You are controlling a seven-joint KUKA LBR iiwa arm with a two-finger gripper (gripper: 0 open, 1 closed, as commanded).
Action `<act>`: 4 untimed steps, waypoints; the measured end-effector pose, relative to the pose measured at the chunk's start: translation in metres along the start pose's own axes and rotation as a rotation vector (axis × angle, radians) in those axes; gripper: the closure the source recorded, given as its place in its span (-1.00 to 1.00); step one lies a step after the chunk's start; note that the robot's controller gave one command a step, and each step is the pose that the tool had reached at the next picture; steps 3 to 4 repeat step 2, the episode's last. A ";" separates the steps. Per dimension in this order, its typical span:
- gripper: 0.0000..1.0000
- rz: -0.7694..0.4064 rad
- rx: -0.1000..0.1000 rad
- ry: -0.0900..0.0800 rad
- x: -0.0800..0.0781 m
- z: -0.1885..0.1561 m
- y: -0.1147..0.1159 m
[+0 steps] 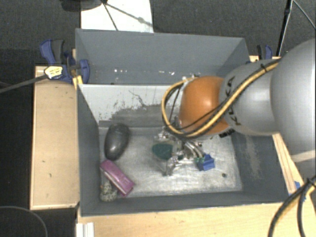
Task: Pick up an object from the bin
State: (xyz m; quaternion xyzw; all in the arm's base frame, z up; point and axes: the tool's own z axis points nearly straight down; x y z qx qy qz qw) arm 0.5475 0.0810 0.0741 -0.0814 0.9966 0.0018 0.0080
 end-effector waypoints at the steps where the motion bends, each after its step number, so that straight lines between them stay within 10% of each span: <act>1: 1.00 0.003 0.000 -0.009 -0.003 -0.002 0.001; 2: 1.00 -0.007 0.004 0.005 -0.024 -0.164 -0.036; 4: 1.00 -0.007 0.004 0.005 -0.024 -0.164 -0.036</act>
Offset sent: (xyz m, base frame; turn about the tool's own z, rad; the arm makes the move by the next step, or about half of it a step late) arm 0.0000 0.0000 0.0000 0.0000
